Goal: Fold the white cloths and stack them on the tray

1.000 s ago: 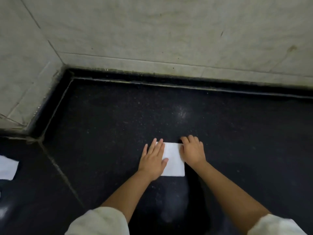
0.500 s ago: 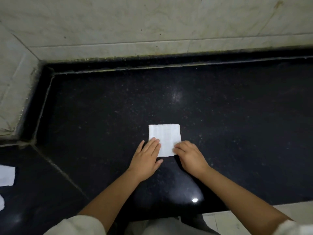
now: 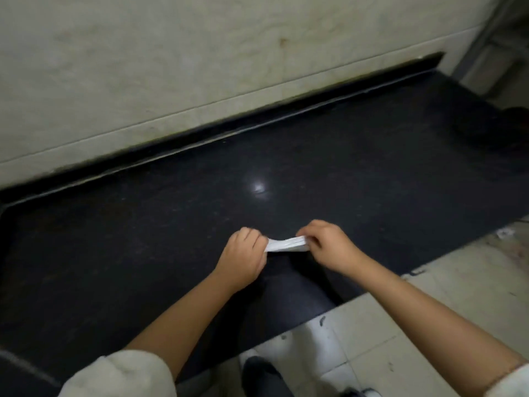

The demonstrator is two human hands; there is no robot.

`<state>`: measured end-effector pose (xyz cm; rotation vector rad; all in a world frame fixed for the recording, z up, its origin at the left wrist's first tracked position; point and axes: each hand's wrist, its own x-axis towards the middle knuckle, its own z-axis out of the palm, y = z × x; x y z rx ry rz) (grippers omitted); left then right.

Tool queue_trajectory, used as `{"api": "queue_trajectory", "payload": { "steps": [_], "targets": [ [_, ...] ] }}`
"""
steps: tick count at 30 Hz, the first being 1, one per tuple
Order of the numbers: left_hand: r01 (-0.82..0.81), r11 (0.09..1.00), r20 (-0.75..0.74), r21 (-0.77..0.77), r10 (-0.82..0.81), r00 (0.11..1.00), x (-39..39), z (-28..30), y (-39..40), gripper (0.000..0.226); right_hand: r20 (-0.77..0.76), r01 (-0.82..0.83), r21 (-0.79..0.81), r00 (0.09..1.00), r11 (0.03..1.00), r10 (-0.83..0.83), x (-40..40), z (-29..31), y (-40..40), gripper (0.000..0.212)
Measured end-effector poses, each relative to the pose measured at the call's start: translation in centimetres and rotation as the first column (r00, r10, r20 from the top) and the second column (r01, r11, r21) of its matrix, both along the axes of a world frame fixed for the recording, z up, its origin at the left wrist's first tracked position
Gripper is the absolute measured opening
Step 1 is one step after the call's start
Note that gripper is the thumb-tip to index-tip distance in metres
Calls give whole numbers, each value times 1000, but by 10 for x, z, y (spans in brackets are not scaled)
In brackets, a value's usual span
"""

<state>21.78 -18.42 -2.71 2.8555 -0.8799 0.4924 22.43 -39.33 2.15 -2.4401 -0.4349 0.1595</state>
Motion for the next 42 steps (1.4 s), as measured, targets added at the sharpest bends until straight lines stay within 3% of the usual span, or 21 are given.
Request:
{"api": "queue_trajectory", "payload": {
  "steps": [4, 8, 13, 16, 23, 27, 31, 37, 42],
  "targets": [
    [207, 977, 32, -54, -205, 978, 25, 29, -129, 12, -17, 141, -33, 990, 990, -141, -16, 31, -140, 27],
    [346, 937, -19, -35, -347, 938, 40, 62, -264, 21, 78, 281, -104, 959, 954, -274, -33, 57, -265, 25],
    [340, 929, -197, -143, -363, 911, 52, 111, -409, 57, 203, 432, -194, 896, 881, -395, -31, 97, -397, 21],
    [371, 913, -196, -170, -400, 895, 75, 132, -481, 64, 248, 495, -206, 861, 844, -445, -18, 125, -466, 22],
    [423, 899, -133, -114, -436, 890, 171, 167, -637, 63, 280, 523, -246, 845, 816, -457, 64, 178, -614, 21],
    [445, 888, -162, -121, -459, 873, 244, 200, -716, 31, 265, 490, -271, 865, 828, -425, 136, 212, -689, 21],
    [405, 897, -174, -179, -434, 884, 311, 242, -769, 22, 250, 496, -255, 863, 830, -439, 207, 249, -746, 18],
    [251, 909, -139, -334, -311, 940, 386, 293, -824, 18, 175, 452, -31, 881, 891, -441, 307, 283, -816, 14],
    [0, 841, -327, -541, -210, 921, 447, 316, -874, 4, 54, 373, 157, 921, 914, -385, 401, 306, -867, 17]
  ]
}}
